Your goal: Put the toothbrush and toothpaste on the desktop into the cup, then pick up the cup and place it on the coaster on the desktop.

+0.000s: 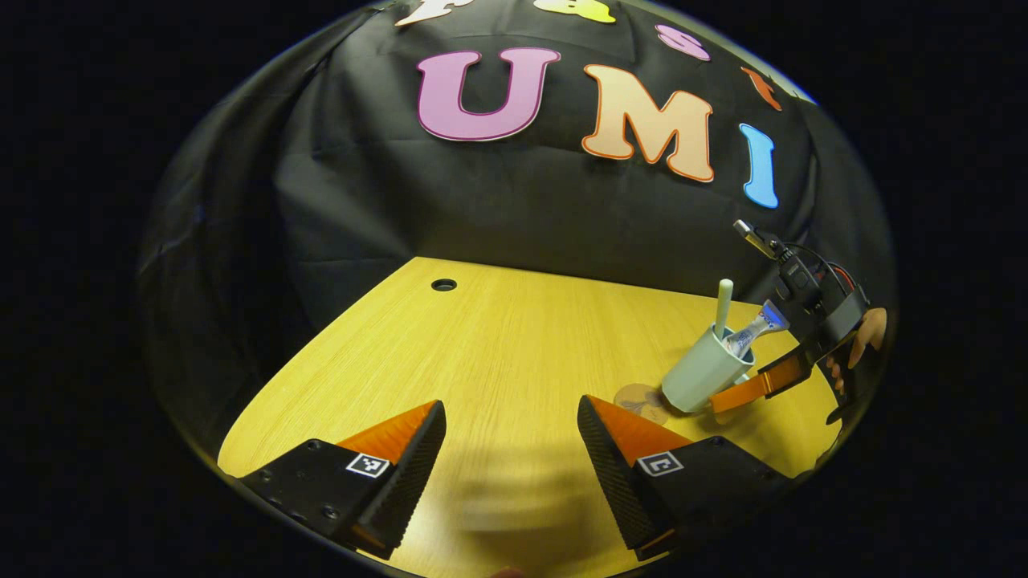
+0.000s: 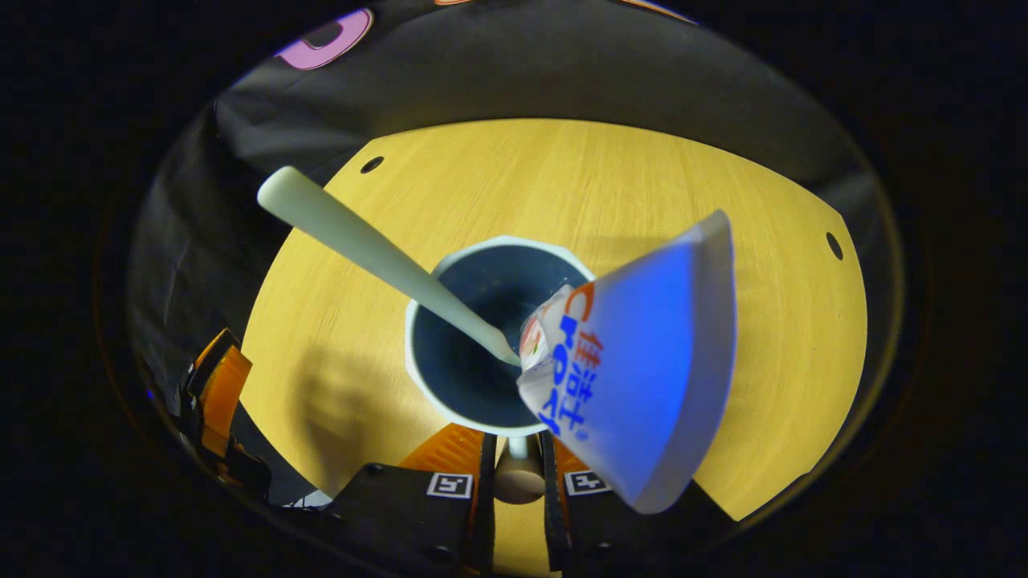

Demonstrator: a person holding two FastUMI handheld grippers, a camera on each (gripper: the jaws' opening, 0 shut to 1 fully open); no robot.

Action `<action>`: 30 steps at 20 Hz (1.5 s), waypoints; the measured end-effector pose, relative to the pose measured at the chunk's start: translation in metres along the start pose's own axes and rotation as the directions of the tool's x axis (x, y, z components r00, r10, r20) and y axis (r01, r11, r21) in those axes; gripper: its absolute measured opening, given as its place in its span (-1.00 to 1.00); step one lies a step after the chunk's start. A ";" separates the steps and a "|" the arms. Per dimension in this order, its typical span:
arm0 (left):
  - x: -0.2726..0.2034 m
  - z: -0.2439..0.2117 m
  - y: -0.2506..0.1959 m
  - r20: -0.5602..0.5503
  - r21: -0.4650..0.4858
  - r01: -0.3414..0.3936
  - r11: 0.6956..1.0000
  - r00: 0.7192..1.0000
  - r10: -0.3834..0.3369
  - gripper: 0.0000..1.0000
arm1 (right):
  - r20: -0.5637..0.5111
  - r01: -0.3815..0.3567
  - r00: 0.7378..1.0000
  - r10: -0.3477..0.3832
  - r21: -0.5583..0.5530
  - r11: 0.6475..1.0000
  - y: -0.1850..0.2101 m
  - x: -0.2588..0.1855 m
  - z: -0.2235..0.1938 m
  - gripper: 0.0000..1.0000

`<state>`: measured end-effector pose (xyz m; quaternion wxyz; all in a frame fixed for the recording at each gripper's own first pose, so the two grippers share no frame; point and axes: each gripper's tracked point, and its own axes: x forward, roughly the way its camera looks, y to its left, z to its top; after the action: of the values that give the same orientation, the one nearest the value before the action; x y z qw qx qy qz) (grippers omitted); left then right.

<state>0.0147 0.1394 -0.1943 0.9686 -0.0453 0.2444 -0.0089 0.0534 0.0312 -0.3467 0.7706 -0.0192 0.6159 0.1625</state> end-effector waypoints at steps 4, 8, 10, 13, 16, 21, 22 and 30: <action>0.000 0.001 0.017 -0.004 -0.009 -0.012 1.000 1.000 0.012 0.90 | -0.019 0.003 1.000 -0.003 -0.032 0.999 -0.003 0.001 -0.004 -0.54; 0.000 0.000 0.021 -0.002 -0.013 -0.010 1.000 1.000 0.010 0.90 | -0.049 0.028 0.998 -0.031 -0.058 0.998 -0.006 -0.001 -0.004 -0.54; 0.002 -0.001 0.020 -0.001 -0.015 -0.008 1.000 1.000 0.008 0.92 | -0.039 0.036 0.999 -0.038 -0.061 0.998 -0.006 -0.001 -0.002 -0.51; 0.002 0.002 0.016 -0.006 -0.010 0.005 1.000 1.000 -0.005 0.90 | -0.004 0.014 1.000 -0.014 -0.075 0.997 0.006 -0.003 0.003 -0.43; 0.010 0.012 -0.003 0.009 0.013 0.025 1.000 1.000 -0.025 0.90 | 0.083 -0.013 0.996 0.020 -0.082 0.997 0.009 -0.017 0.015 0.42; 0.012 0.031 -0.048 0.033 0.060 0.082 0.995 0.996 -0.084 0.90 | 0.296 -0.034 0.954 0.040 -0.022 0.999 -0.006 -0.051 0.032 1.00; 0.013 0.035 -0.059 0.038 0.070 0.095 0.993 0.994 -0.098 0.90 | 0.350 -0.024 0.936 0.029 -0.017 1.000 -0.017 -0.061 0.034 0.99; -0.005 0.078 -0.144 0.140 0.121 0.157 0.980 0.975 -0.173 0.89 | 0.704 0.055 0.703 -0.101 0.088 0.995 -0.090 -0.180 0.052 0.98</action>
<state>0.0476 0.0032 -0.1101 0.9811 -0.0130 0.1656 -0.0994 0.0929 -0.0830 -0.1777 0.9542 0.0420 0.2767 0.1059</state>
